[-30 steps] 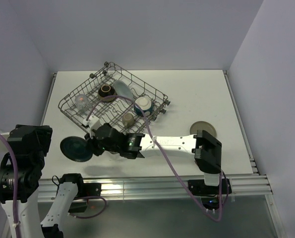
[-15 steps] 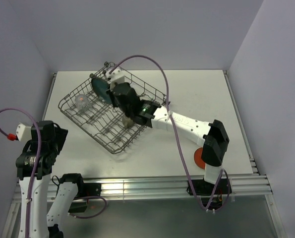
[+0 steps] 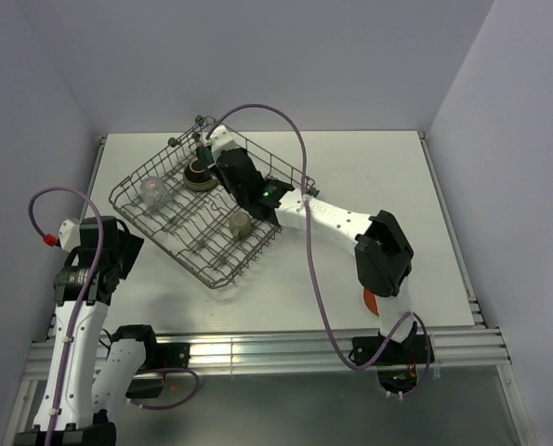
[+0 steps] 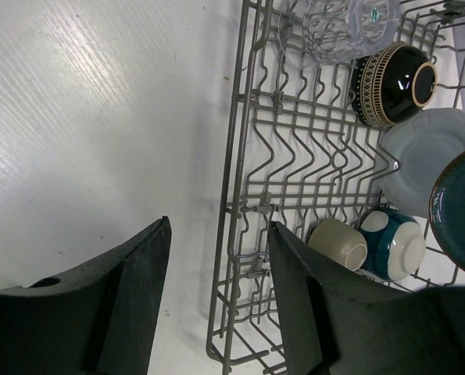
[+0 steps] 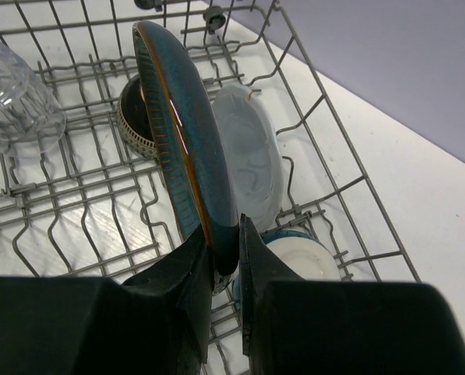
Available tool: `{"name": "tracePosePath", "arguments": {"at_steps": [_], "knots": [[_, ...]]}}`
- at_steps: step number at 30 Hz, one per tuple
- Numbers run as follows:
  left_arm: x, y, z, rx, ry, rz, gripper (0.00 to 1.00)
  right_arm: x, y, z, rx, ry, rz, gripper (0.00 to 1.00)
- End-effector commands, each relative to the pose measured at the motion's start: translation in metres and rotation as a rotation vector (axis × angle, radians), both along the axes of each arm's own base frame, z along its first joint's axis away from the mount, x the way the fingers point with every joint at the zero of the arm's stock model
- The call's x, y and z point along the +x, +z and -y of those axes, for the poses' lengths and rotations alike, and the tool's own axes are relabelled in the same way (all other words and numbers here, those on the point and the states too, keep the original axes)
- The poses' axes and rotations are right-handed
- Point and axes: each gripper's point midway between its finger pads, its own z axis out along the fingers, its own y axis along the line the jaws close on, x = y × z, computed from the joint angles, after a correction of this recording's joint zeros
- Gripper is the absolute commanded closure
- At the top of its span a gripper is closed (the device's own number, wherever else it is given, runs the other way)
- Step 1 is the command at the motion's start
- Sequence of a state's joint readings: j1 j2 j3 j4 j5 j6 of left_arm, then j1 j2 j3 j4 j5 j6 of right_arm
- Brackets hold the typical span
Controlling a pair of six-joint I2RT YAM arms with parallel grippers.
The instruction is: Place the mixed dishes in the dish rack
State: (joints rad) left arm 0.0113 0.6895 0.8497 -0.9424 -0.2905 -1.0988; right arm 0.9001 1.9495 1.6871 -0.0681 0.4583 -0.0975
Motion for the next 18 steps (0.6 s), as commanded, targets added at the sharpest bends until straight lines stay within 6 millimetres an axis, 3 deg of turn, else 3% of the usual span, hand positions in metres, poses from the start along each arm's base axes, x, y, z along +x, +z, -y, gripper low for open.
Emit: {"name": "tracePosePath", "arguments": {"at_steps": [1, 18], "knots": [[0.014, 0.006, 0.004, 0.011, -0.042, 0.05, 0.42, 0.014, 0.04, -0.008, 0.102, -0.021, 0.108, 1.0], [0.019, -0.011, 0.007, 0.012, -0.074, 0.028, 0.43, 0.04, -0.008, -0.01, -0.064, -0.034, 0.119, 1.0]]}}
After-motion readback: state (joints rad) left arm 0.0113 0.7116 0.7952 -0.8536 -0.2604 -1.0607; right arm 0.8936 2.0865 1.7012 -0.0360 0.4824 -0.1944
